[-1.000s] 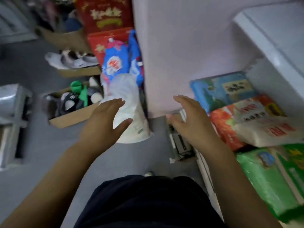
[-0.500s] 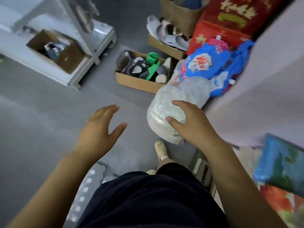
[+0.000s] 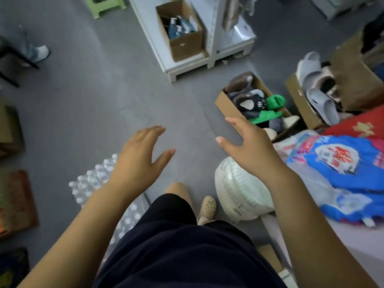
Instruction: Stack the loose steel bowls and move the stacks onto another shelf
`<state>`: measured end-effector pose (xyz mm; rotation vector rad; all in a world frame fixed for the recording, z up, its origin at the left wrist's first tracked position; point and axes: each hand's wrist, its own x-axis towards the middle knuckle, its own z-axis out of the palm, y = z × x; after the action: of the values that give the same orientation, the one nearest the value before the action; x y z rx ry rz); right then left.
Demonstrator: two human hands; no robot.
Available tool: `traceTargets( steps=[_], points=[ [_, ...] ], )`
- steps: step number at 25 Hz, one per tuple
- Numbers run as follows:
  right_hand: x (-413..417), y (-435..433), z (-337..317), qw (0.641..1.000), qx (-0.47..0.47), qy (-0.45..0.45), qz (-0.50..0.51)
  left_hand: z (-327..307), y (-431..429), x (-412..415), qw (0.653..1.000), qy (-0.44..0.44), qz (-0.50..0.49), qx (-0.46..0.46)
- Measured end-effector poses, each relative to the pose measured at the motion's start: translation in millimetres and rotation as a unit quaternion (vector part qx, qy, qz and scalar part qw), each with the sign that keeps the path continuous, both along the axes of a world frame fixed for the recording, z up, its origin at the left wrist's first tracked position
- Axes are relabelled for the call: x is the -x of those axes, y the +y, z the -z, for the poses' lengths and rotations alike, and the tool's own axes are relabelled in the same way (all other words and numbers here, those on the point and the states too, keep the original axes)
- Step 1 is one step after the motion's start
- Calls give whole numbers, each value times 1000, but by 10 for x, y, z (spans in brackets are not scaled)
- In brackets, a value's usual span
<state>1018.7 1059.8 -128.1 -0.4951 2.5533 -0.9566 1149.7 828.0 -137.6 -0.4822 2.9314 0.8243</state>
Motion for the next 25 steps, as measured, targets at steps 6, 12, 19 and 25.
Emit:
traceTargets(
  steps=[6, 12, 19, 25],
  points=[
    [494, -1333, 98, 994, 12, -15, -105, 0, -946, 204, 993, 9, -116, 2],
    [1128, -2862, -160, 994, 14, 12, -110, -268, -2510, 769, 992, 25, -105, 69],
    [1726, -4002, -280, 994, 35, 30, -100, -382, -3713, 1352, 986, 59, -150, 42],
    [2619, -4884, -257, 991, 45, 46, -118, -369, -4462, 2119, 982, 75, -170, 32]
  ],
)
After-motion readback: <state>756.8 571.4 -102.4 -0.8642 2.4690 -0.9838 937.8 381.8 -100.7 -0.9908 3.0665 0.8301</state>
